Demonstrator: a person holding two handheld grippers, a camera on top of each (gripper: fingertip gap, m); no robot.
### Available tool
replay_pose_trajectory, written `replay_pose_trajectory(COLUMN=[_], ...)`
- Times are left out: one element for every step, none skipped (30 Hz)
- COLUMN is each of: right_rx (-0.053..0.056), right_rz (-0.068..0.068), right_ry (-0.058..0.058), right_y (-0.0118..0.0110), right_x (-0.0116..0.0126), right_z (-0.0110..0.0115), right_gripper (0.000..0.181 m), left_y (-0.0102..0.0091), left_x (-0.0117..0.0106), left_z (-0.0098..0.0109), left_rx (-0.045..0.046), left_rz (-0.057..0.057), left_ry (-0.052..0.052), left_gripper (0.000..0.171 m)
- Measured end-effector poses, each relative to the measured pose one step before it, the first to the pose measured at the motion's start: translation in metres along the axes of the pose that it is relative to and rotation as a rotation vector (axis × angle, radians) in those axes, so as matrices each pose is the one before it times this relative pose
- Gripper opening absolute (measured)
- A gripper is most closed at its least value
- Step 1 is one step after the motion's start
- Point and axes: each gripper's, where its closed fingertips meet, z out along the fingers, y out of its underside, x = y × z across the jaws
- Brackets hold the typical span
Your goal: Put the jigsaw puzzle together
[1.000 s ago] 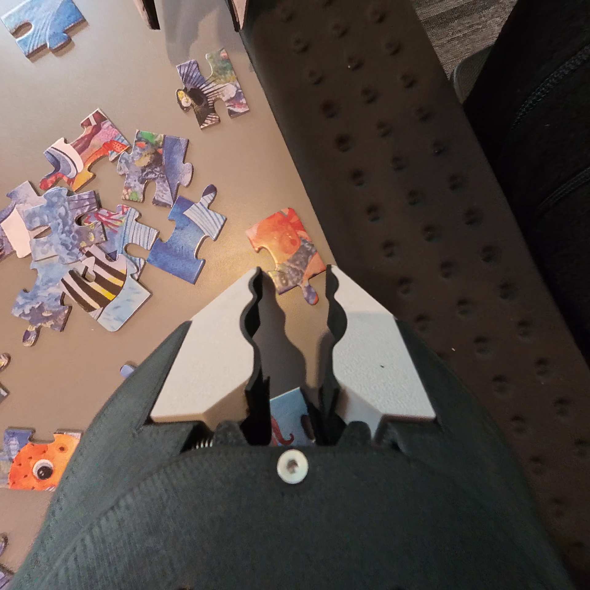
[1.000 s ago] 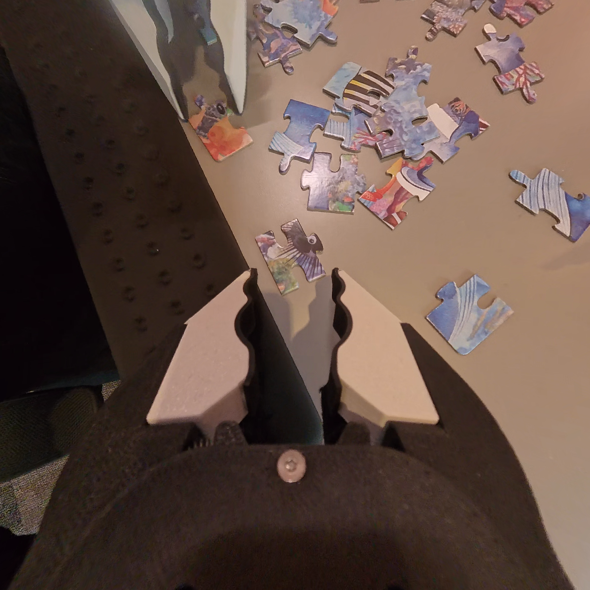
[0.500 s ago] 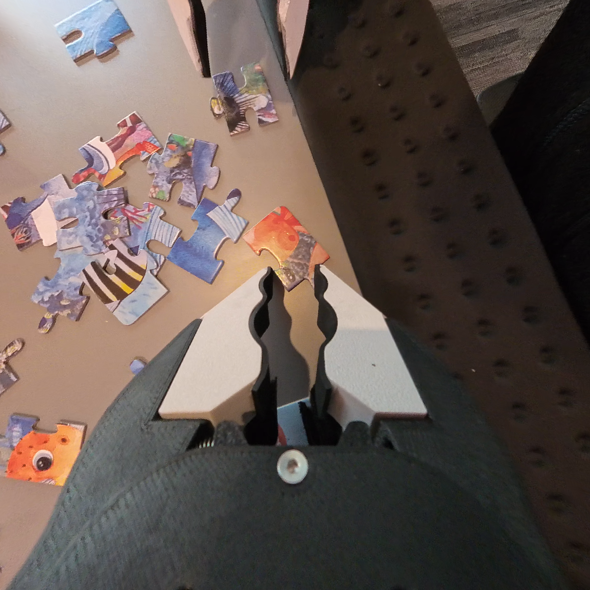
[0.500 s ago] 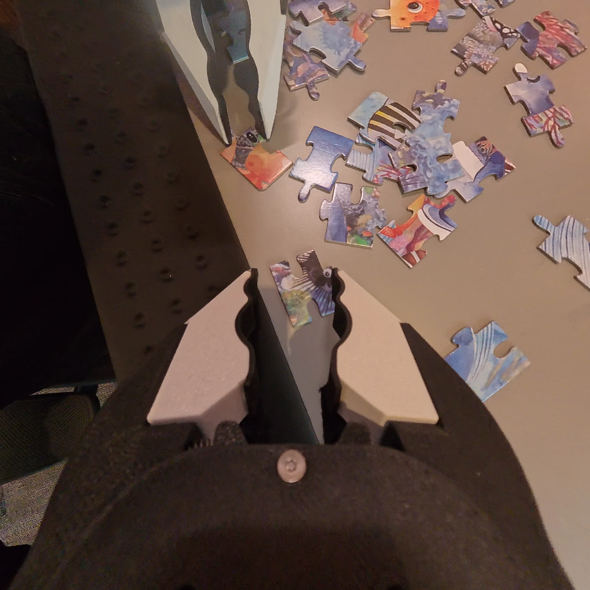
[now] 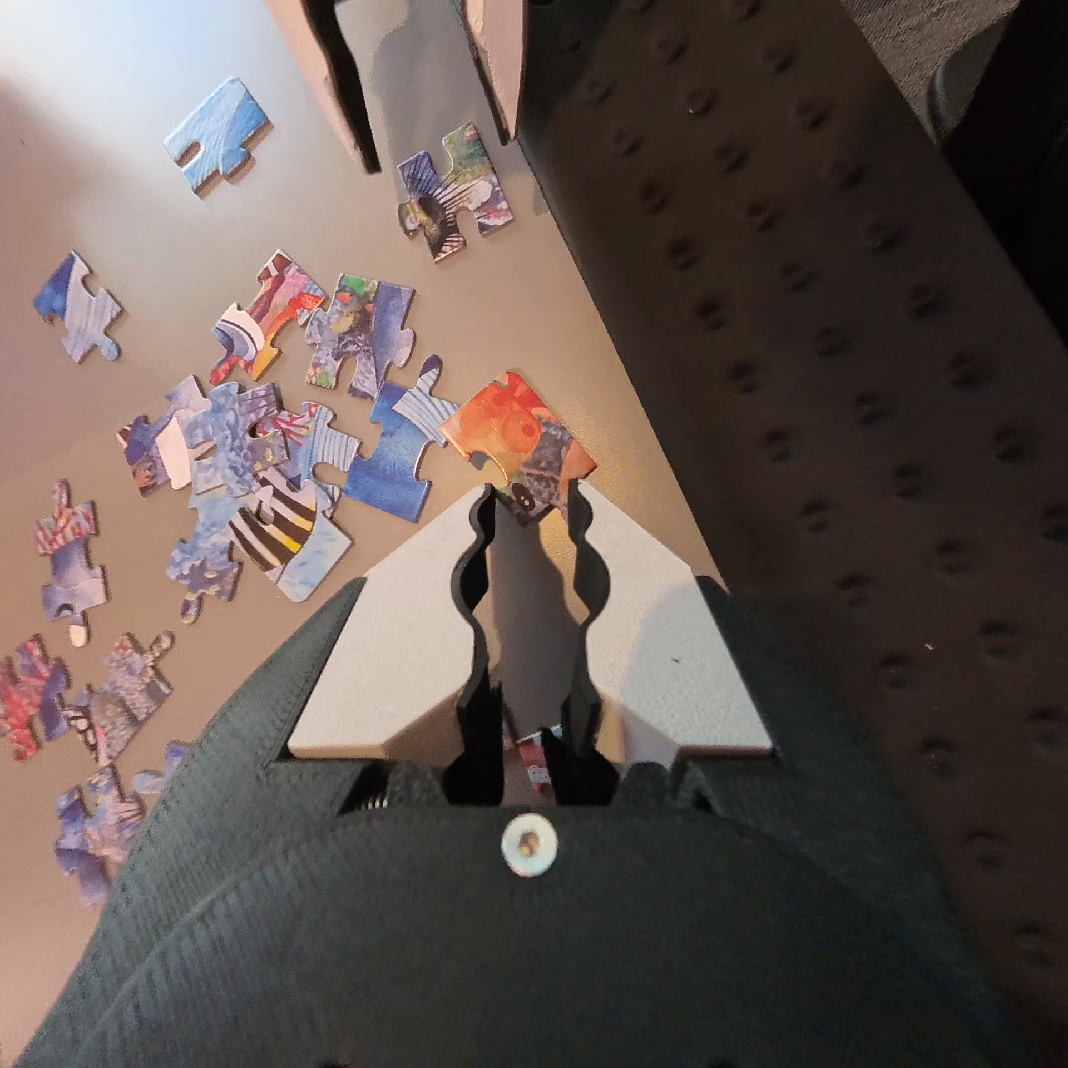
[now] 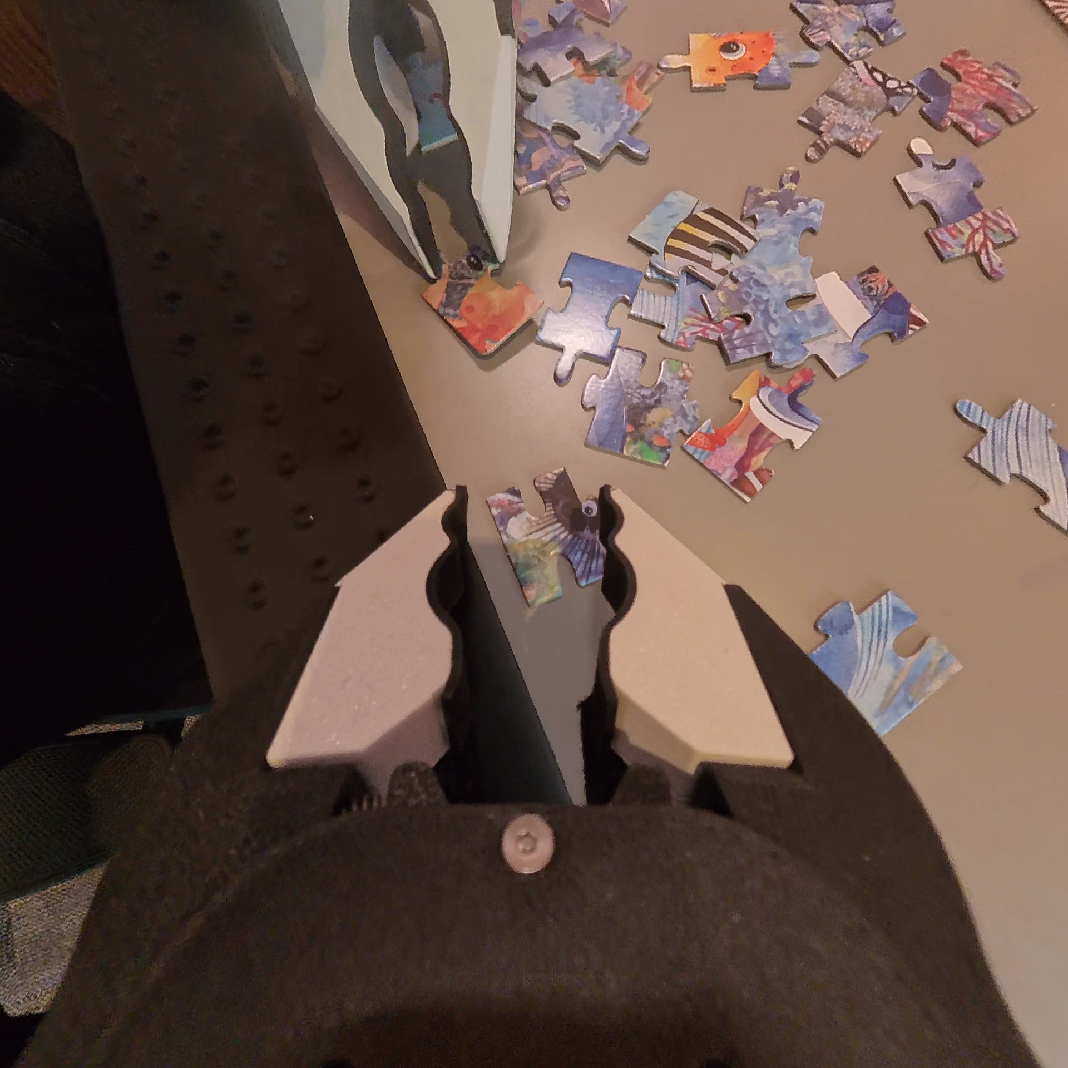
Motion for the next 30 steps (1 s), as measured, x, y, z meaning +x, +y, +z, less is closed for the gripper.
replay_pose_trajectory(right_rx=[0.0098,0.0127,0.0127,0.0108,0.0078,0.0029,-0.0021,-0.0031,-0.0023,-0.0024,-0.0031,-0.0032,-0.0014,-0.0008,0.0032,0.0092,0.0069,0.0018,-0.0009,-0.0035,-0.0019,0.0100,0.0180,0.0095,0.0009,-0.0001,-0.0014,-0.0074,-0.0153,-0.0197], right_rz=[0.0046,0.0065,0.0092,0.0104,0.0095,0.0097,0.0107,0.0103,0.0117,0.0142,0.0143,0.0127,0.0131,0.0152,0.0121,0.0062,0.0043,0.0040,0.0023,0.0005,-0.0007,-0.0023,-0.0044,-0.0113,-0.0183,-0.0172,-0.0167,-0.0204,-0.0258,-0.0314], right_ry=[-0.0066,-0.0109,-0.0153,-0.0169,-0.0126,-0.0069,-0.0047,-0.0041,-0.0023,-0.0040,-0.0103,-0.0130,-0.0097,-0.0094,-0.0171,-0.0241,-0.0209,-0.0104,-0.0009,0.0146,0.0184,-0.0069,-0.0151,0.0093,0.0222,0.0094,-0.0014,0.0054,0.0127,0.0114], right_y=[-0.00287,-0.00371,-0.00393,-0.00391,-0.00352,-0.00280,-0.00205,-0.00184,-0.00196,-0.00175,-0.00144,-0.00130,-0.00136,-0.00148,-0.00194,-0.00280,-0.00226,-0.00125,-0.00063,0.00027,0.00071,-0.00066,-0.00196,-0.00074,0.00002,-0.00016,-0.00050,-0.00017,0.00041,0.00063], right_x=[-0.00068,-0.00122,-0.00171,-0.00189,-0.00118,-0.00022,0.00047,0.00060,0.00115,0.00125,0.00072,0.00058,0.00110,0.00112,-0.00049,-0.00212,-0.00188,-0.00055,0.00078,0.00291,0.00352,-0.00064,-0.00259,0.00040,0.00193,0.00006,-0.00179,-0.00105,-0.00043,-0.00098], right_z=[0.00102,0.00136,0.00186,0.00244,0.00274,0.00311,0.00321,0.00332,0.00325,0.00329,0.00358,0.00330,0.00293,0.00228,0.00155,0.00125,0.00115,0.00118,0.00109,0.00018,-0.00126,-0.00227,-0.00291,-0.00321,-0.00337,-0.00356,-0.00341,-0.00326,-0.00303,-0.00283], right_gripper=[0.044,0.043,0.043,0.043,0.042,0.042,0.042,0.042,0.042,0.042,0.042,0.041,0.040,0.040,0.038,0.035,0.031,0.028,0.021,0.016,0.011,0.001,0.000,0.000,0.000,0.000,0.000,0.000,0.000,0.000], left_y=[0.00005,-0.00054,-0.00067,-0.00067,-0.00042,-0.00056,-0.00068,-0.00080,-0.00100,-0.00184,-0.00244,-0.00240,-0.00257,-0.00179,-0.00091,-0.00111,-0.00226,-0.00258,-0.00204,-0.00057,-0.00047,-0.00086,-0.00015,0.00028,-0.00068,-0.00293,-0.00364,-0.00409,-0.00468,-0.00528], left_x=[-0.00075,-0.00046,-0.00035,-0.00127,-0.00183,-0.00116,-0.00168,-0.00193,-0.00137,-0.00150,-0.00223,-0.00191,-0.00203,-0.00269,-0.00247,-0.00184,-0.00213,-0.00136,0.00011,-0.00139,-0.00187,-0.00128,-0.00073,0.00107,-0.00067,-0.00355,-0.00352,-0.00385,-0.00558,-0.00455], left_z=[-0.00040,-0.00044,-0.00017,-0.00015,0.00001,0.00006,0.00003,0.00013,0.00024,0.00006,-0.00010,0.00002,0.00012,0.00031,0.00081,0.00090,0.00082,0.00089,0.00125,0.00122,0.00116,0.00049,0.00065,0.00055,-0.00013,-0.00114,-0.00126,-0.00117,-0.00121,-0.00071], left_rx=[-0.00481,-0.00397,-0.00450,-0.00593,-0.00867,-0.00734,-0.00578,-0.00486,-0.00330,0.00326,0.00603,0.00498,0.00506,0.00061,-0.00383,-0.00039,0.00798,0.00998,0.00520,-0.00270,0.00025,0.00189,-0.00347,-0.00442,0.00275,0.02087,0.02335,0.02351,0.02468,0.02619], left_rz=[0.0221,0.0260,0.0285,0.0272,0.0267,0.0286,0.0292,0.0272,0.0221,0.0183,0.0157,0.0145,0.0132,0.0114,0.0095,0.0077,0.0052,0.0016,0.0031,0.0053,0.0076,0.0048,-0.0031,-0.0109,-0.0194,-0.0267,-0.0404,-0.0442,-0.0469,-0.0447], left_ry=[-0.0164,-0.0170,-0.0167,-0.0231,-0.0242,-0.0202,-0.0237,-0.0237,-0.0176,-0.0156,-0.0179,-0.0146,-0.0133,-0.0158,-0.0129,-0.0078,-0.0105,-0.0053,0.0046,-0.0084,-0.0135,-0.0059,0.0068,0.0281,0.0236,0.0095,0.0201,0.0219,0.0114,0.0166], left_gripper=[0.024,0.023,0.024,0.024,0.024,0.024,0.024,0.024,0.024,0.024,0.024,0.023,0.023,0.023,0.023,0.024,0.023,0.023,0.023,0.024,0.022,0.013,0.016,0.017,0.017,0.018,0.017,0.018,0.020,0.021])
